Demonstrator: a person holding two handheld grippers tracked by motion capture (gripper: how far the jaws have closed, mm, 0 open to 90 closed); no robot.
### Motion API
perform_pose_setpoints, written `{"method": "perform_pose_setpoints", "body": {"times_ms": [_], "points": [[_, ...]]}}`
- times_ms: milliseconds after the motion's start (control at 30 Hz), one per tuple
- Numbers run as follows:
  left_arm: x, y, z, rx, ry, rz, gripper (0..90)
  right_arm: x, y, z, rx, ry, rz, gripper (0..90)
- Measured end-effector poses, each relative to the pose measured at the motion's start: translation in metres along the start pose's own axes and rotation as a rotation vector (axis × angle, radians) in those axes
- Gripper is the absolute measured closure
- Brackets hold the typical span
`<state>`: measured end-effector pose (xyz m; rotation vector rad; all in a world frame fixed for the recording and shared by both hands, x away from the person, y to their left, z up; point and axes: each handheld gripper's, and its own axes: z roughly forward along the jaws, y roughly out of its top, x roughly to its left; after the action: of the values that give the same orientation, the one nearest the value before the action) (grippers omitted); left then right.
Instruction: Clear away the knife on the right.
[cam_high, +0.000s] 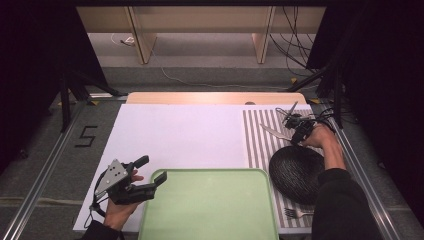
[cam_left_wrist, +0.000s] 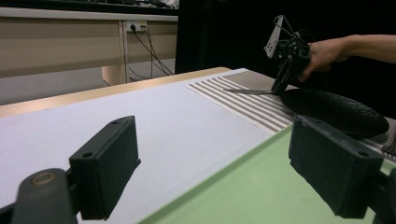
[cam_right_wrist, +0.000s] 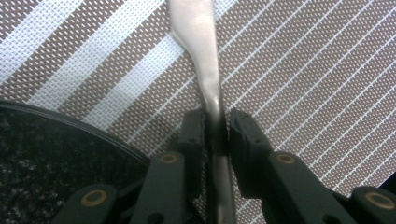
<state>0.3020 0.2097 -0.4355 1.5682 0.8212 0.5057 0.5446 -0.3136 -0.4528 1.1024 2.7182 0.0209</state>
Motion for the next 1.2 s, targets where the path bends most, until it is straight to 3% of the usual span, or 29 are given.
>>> {"method": "perform_pose_setpoints", "body": {"times_ms": [33,200,267,367,500,700,833,1000,1033,1067,1200], "points": [[0.0,0.0,0.0,0.0,0.0,0.0,15.5,-0.001,0.0,0.0,0.0,0.003,-0.019,78.3],[0.0,0.0,0.0,0.001,0.002,0.003,15.4,0.002,0.001,0.0,0.004,-0.003,-0.001,79.4],[0.0,0.0,0.0,0.002,0.002,0.003,15.4,0.001,0.001,0.0,0.004,-0.003,-0.016,79.5],[0.0,0.0,0.0,0.002,0.004,0.002,15.6,0.004,0.002,-0.001,0.016,-0.017,-0.029,79.9],[0.0,0.0,0.0,0.001,0.005,0.002,15.6,0.006,0.002,-0.001,0.02,-0.045,-0.096,80.4],[0.0,0.0,0.0,0.004,0.007,0.003,15.7,0.008,0.001,-0.003,0.003,-0.088,-0.098,80.6],[0.0,0.001,0.0,0.002,0.012,0.003,15.7,0.006,-0.001,-0.007,-0.021,-0.133,-0.119,80.8],[0.0,0.001,0.0,0.002,0.014,0.003,15.7,0.004,-0.005,-0.013,-0.059,-0.173,-0.096,80.8],[0.0,0.0,0.0,0.004,0.013,0.003,15.7,0.001,-0.007,-0.016,-0.069,-0.181,-0.116,80.8],[0.0,0.0,0.0,0.005,0.013,0.003,15.7,0.002,-0.008,-0.018,-0.089,-0.186,-0.086,80.8],[0.0,0.0,0.0,0.003,0.014,0.001,15.7,-0.004,-0.014,-0.029,-0.135,-0.203,-0.085,80.8]]}}
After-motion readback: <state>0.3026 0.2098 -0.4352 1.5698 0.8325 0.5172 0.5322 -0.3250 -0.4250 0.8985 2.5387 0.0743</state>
